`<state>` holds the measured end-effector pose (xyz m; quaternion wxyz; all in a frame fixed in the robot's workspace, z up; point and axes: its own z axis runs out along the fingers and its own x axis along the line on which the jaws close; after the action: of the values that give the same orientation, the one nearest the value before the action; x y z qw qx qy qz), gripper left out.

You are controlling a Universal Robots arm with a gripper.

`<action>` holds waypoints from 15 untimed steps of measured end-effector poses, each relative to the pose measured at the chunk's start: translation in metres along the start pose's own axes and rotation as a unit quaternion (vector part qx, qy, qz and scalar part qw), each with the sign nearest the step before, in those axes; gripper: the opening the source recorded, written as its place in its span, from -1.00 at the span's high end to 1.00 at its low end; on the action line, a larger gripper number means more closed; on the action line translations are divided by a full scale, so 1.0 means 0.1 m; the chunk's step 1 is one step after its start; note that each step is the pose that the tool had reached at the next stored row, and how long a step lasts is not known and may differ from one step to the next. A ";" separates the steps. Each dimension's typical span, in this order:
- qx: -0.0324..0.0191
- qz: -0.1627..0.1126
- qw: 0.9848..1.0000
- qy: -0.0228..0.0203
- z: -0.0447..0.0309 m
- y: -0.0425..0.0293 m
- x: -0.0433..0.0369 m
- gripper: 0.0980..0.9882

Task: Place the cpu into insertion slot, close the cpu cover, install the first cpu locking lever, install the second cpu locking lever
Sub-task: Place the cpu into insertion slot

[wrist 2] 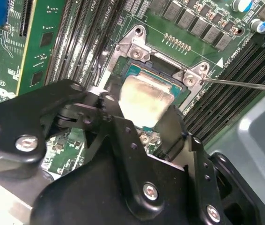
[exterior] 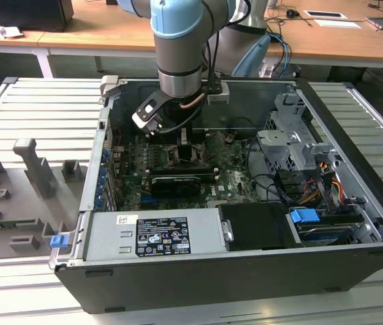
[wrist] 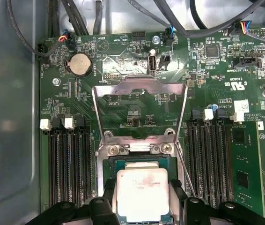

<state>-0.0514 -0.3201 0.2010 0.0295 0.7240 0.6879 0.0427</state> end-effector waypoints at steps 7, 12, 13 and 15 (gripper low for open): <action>0.000 0.000 1.000 -0.002 -0.089 0.009 0.002 0.32; 0.000 0.000 1.000 -0.004 -0.100 0.011 0.003 0.86; 0.000 0.000 1.000 -0.004 -0.102 0.011 0.002 0.86; 0.000 0.000 1.000 -0.004 -0.103 0.011 0.002 0.98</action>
<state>-0.0513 -0.3201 0.2114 0.0323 0.7238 0.6880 0.0399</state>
